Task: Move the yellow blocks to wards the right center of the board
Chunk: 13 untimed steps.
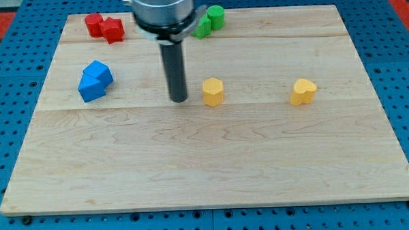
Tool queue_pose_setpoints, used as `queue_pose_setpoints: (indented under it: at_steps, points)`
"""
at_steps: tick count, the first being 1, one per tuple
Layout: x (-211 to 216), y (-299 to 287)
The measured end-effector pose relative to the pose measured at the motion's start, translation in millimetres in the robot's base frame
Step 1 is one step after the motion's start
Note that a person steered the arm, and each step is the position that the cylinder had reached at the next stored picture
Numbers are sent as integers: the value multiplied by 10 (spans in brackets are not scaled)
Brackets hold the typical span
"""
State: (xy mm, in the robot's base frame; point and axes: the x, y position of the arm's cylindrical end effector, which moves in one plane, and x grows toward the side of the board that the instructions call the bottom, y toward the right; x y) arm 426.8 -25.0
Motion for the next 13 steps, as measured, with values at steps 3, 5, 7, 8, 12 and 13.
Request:
queue_pose_setpoints:
  at_steps: [3, 5, 7, 8, 12, 13]
  points:
    - [-71, 597]
    - [-334, 989]
    - [58, 1594]
    - [244, 844]
    - [572, 1670]
    - [453, 1681]
